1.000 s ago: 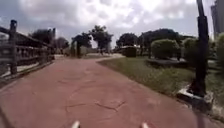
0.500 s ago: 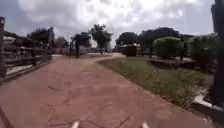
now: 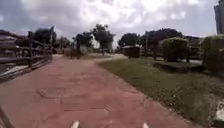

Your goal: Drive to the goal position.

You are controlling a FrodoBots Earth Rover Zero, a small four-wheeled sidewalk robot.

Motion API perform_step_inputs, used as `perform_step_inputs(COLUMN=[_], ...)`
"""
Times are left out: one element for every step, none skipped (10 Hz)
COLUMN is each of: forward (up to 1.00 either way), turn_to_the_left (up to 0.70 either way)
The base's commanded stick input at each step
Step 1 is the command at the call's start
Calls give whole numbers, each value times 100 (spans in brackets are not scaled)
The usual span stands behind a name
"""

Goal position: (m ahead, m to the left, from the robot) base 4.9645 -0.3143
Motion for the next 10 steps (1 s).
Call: perform_step_inputs(forward=[70,70,70,70,70,70,70,70,70,70], turn_to_the_left=[20,35,35,34,35,35,35,35,35,0])
